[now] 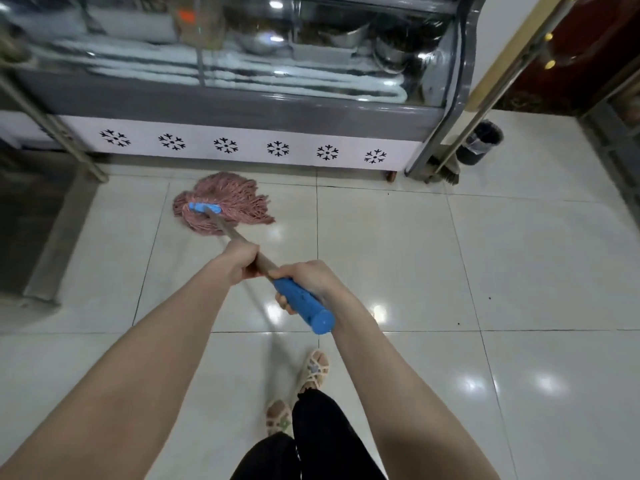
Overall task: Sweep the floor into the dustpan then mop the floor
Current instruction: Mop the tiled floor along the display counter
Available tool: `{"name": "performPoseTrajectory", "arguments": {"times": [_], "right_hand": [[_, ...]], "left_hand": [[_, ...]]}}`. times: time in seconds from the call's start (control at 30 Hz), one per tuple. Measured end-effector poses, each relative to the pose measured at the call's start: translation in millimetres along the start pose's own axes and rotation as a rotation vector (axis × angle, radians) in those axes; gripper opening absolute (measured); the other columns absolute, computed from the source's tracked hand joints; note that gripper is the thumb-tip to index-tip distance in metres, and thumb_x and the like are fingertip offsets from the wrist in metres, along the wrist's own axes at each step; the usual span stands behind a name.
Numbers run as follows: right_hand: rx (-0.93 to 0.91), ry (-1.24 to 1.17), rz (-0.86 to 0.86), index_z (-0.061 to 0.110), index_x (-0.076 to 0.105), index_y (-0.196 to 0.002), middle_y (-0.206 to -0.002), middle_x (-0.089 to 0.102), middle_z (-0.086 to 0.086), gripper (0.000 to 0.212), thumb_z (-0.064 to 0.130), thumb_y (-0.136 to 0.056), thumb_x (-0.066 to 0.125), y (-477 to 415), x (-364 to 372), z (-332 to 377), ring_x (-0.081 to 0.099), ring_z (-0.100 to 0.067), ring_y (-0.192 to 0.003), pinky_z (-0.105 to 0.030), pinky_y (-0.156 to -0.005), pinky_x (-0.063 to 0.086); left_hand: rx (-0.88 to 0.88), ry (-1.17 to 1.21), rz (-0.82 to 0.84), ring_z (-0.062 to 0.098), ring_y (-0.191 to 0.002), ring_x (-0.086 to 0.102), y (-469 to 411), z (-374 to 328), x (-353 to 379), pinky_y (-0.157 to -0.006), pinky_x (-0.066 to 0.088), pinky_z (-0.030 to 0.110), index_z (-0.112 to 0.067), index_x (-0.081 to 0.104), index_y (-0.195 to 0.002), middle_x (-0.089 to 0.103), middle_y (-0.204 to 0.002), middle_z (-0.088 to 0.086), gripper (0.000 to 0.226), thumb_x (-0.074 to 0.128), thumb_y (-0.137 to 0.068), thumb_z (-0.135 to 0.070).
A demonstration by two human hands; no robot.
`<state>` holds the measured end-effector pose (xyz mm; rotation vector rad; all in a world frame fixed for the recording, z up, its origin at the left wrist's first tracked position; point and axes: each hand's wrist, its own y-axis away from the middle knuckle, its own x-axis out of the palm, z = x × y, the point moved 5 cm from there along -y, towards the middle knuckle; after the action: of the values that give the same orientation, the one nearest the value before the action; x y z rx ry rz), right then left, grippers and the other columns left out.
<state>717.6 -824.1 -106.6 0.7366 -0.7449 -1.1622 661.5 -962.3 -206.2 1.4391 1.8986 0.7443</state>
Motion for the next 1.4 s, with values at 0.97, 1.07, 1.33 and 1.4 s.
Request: {"name": "performPoseTrajectory", "arguments": {"times": [0.97,1.07,1.33,1.4], "right_hand": [[0.010,-0.144,-0.395,0.001,0.059,-0.081,-0.055,0.057,-0.012,0.016,0.014,-0.084,0.067,172,-405,-158,0.050,-0.014,-0.035,-0.018,-0.036,0.040],[-0.021,-0.250,-0.471,0.002,0.058,-0.080,-0.056,0.056,-0.014,0.012,0.011,-0.085,0.065,195,-445,-180,0.049,-0.016,-0.035,-0.018,-0.036,0.040],[-0.061,-0.326,-0.532,-0.001,0.058,-0.080,-0.050,0.055,-0.014,0.013,0.008,-0.082,0.066,219,-483,-204,0.050,-0.018,-0.033,-0.019,-0.036,0.042],[-0.057,-0.318,-0.490,-0.001,0.058,-0.081,-0.051,0.057,-0.015,0.014,0.009,-0.082,0.068,222,-477,-210,0.051,-0.018,-0.034,-0.020,-0.037,0.043]], "left_hand": [[-0.006,-0.104,0.377,0.019,-0.065,0.057,143,107,464,-0.037,0.048,0.028,-0.003,0.046,-0.111,0.056,-0.081,0.009,0.017,0.036,-0.099,-0.005],[-0.012,-0.128,0.459,0.020,-0.068,0.059,168,120,525,-0.042,0.050,0.029,0.002,0.049,-0.115,0.059,-0.090,0.013,0.021,0.042,-0.098,-0.008],[0.002,-0.147,0.522,0.019,-0.071,0.057,201,138,577,-0.047,0.052,0.027,0.006,0.051,-0.122,0.056,-0.102,0.016,0.029,0.046,-0.095,-0.005],[0.020,-0.142,0.495,0.023,-0.077,0.060,204,141,562,-0.050,0.054,0.029,0.007,0.051,-0.122,0.059,-0.105,0.019,0.030,0.046,-0.095,-0.004]]}}
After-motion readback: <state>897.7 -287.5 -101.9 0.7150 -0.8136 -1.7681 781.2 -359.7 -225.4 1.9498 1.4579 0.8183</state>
